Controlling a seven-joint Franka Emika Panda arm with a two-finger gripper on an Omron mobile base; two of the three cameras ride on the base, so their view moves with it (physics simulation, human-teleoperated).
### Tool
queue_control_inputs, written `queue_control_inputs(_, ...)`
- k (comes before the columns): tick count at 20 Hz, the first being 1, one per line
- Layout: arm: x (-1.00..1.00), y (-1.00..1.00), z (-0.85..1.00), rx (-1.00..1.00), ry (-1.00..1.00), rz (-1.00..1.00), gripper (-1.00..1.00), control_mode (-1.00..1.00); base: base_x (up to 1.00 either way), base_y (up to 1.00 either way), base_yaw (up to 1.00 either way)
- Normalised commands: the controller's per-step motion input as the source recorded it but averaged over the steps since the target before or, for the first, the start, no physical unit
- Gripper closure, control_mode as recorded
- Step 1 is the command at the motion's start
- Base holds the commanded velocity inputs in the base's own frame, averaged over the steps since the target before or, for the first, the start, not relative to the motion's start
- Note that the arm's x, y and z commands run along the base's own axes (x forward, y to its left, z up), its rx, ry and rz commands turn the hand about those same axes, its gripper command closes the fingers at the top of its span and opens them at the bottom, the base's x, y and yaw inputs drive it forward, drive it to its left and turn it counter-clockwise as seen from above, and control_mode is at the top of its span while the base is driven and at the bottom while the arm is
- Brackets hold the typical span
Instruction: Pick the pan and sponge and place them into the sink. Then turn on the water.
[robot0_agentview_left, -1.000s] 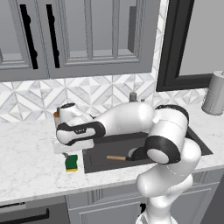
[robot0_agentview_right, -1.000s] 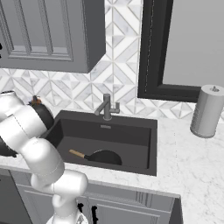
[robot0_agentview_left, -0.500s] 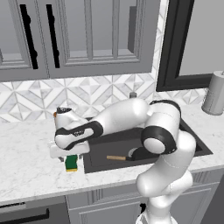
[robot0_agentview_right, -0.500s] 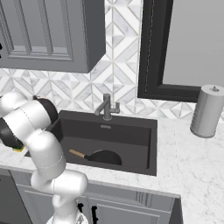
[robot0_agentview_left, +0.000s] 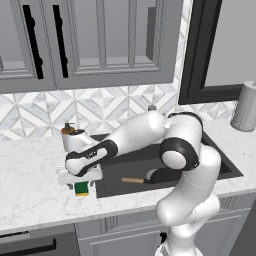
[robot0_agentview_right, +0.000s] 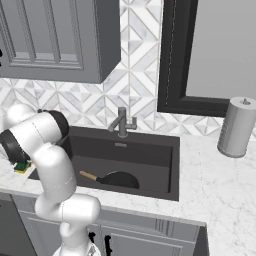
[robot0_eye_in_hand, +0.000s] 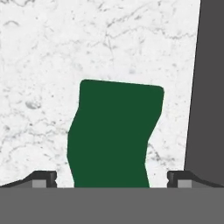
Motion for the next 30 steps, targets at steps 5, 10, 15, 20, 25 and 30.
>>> queue_control_inputs(5, 0.00, 0.01, -0.36, 0.06, -0.04, 0.00, -1.00, -1.00, 0.00, 0.00, 0.00)
queue_control_inputs(10, 0.00, 0.20, -0.38, 0.04, -0.07, 0.00, 1.00, -1.00, 0.00, 0.00, 0.00)
queue_control_inputs(15, 0.00, 0.06, -0.13, 0.01, -0.04, 0.00, 1.00, -1.00, 0.00, 0.00, 0.00)
queue_control_inputs(20, 0.00, -0.40, 0.02, 0.00, 0.00, 0.00, 1.00, -1.00, 0.00, 0.00, 0.00)
queue_control_inputs(25, 0.23, -0.89, 0.02, 0.00, 0.00, -0.01, 1.00, -1.00, 0.00, 0.00, 0.00)
queue_control_inputs(30, 0.61, -1.00, 0.00, 0.00, 0.01, -0.04, 1.00, -1.00, 0.00, 0.00, 0.00)
